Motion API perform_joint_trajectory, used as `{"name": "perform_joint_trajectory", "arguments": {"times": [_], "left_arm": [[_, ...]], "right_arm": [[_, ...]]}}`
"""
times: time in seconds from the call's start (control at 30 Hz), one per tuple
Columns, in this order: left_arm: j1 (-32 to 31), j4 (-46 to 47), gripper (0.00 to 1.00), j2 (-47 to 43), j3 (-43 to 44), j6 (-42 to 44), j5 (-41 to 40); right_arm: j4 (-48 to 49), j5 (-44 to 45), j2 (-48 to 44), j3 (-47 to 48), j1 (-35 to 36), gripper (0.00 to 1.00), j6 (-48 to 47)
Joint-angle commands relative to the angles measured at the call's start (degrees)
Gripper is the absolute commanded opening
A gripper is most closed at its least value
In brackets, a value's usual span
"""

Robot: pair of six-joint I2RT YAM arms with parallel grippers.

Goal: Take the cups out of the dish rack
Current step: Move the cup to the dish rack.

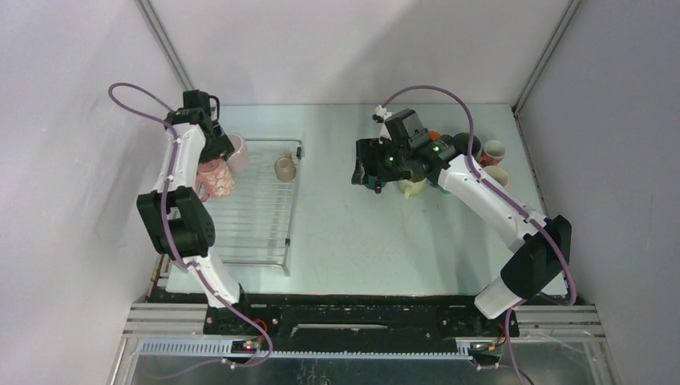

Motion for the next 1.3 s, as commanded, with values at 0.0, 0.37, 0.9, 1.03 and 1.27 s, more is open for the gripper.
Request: {"name": "perform_joint_trajectory", "arguments": {"times": [0.0,0.37,0.9,1.03,1.27], "left_arm": [[0.77,-0.38,1.00,0.42,1.80,2.41,0.35],[0.92,-1.39,1.00,3.52,5.55,4.83,-1.97],[0.84,-2.33,0.77,1.07,3.79,5.61,0.15],[0.71,-3.41,0.67,0.26,3.61,6.20,2.19],[-0.44,-4.83,0.62,-1.70,2.24,7.27,3.14]], "right_arm": [[1.95,-1.23,-2.39,-0.50,0.26,1.00,-1.32],[2.32,-2.07,-1.99,-0.98,0.34,1.00,-1.39],[2.48,-2.52,-1.03,-0.25,0.31,1.00,-1.12],[2.43,-2.36,-1.00,-0.20,0.33,0.99,-1.21],[2.33,-2.95,-0.70,0.28,0.34,0.99,-1.25]]}}
